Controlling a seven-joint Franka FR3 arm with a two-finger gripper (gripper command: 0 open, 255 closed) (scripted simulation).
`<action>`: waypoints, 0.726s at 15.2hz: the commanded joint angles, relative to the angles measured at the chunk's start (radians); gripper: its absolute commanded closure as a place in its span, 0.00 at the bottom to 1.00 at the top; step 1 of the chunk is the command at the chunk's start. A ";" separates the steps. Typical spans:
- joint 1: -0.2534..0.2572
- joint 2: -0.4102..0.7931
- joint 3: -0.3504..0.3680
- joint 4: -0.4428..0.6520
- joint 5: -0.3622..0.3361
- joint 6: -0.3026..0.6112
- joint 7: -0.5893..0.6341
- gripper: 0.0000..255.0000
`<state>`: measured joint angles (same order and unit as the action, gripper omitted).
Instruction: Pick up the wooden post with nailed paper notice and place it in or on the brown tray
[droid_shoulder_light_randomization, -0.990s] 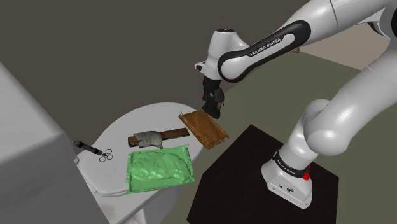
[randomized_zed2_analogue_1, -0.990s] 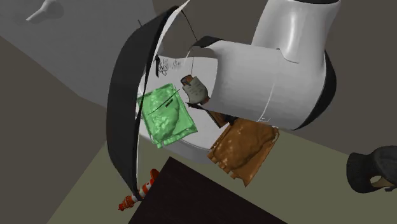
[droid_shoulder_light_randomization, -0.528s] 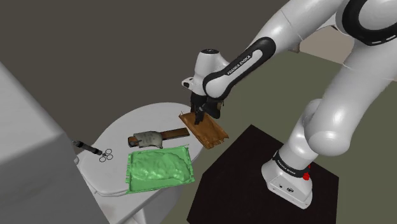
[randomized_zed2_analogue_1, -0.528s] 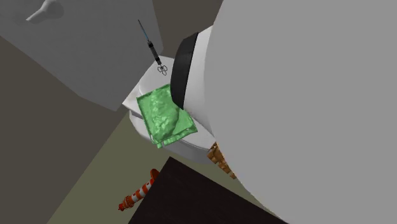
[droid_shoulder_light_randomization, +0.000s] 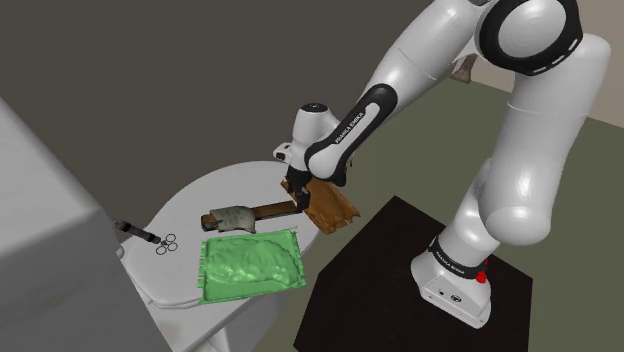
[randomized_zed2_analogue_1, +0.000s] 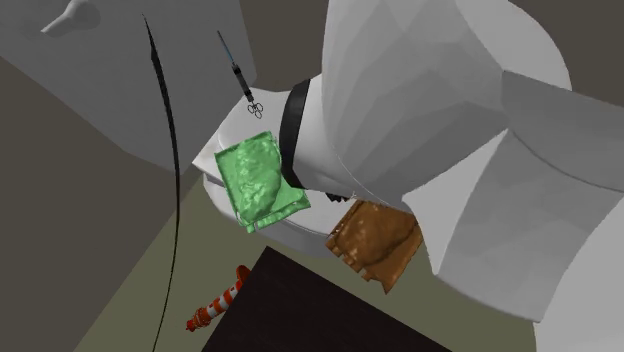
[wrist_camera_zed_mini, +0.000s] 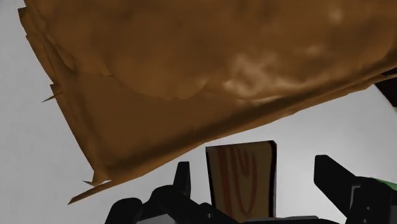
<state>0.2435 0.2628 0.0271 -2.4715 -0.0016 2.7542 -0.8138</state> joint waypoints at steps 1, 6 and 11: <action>0.000 0.033 -0.001 0.006 -0.001 0.026 0.000 0.00; 0.001 0.071 -0.002 0.013 -0.003 0.058 0.001 0.00; 0.001 0.071 -0.002 0.013 -0.003 0.058 0.001 0.00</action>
<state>0.2453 0.3341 0.0259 -2.4571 -0.0052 2.8124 -0.8123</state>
